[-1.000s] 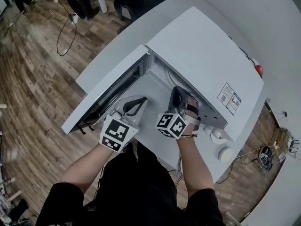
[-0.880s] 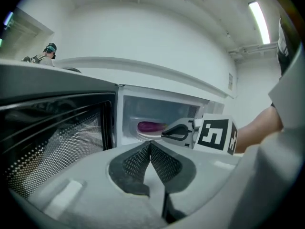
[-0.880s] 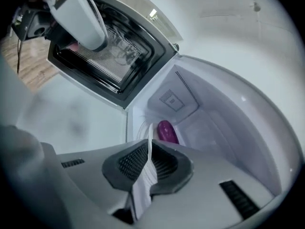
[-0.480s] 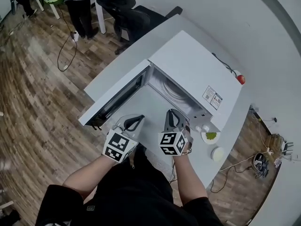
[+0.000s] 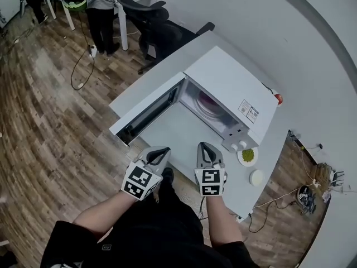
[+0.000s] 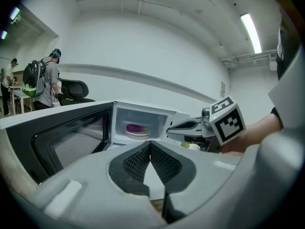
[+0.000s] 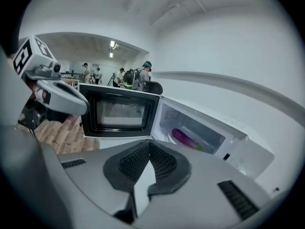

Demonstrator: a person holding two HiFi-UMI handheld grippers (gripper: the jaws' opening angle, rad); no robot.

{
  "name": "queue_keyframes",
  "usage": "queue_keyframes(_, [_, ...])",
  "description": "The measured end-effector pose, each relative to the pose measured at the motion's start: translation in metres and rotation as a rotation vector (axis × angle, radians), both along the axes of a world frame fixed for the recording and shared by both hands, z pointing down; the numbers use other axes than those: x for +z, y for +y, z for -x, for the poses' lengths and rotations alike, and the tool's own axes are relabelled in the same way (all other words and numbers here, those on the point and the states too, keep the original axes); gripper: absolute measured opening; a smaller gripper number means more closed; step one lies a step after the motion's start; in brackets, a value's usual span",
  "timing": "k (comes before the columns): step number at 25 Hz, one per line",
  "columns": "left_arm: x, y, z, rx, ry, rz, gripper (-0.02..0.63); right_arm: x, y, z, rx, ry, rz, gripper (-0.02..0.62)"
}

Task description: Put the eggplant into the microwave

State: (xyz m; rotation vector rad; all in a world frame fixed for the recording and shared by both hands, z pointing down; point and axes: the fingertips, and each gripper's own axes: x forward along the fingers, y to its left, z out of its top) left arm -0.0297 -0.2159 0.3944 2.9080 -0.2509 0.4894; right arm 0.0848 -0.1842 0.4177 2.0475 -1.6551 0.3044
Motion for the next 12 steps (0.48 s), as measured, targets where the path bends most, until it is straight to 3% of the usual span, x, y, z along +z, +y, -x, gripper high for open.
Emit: queue_keyframes(12, [-0.027, 0.042, 0.044, 0.014, -0.004, -0.009, 0.008, -0.039, 0.085, 0.040, 0.006, -0.340, -0.153, 0.015])
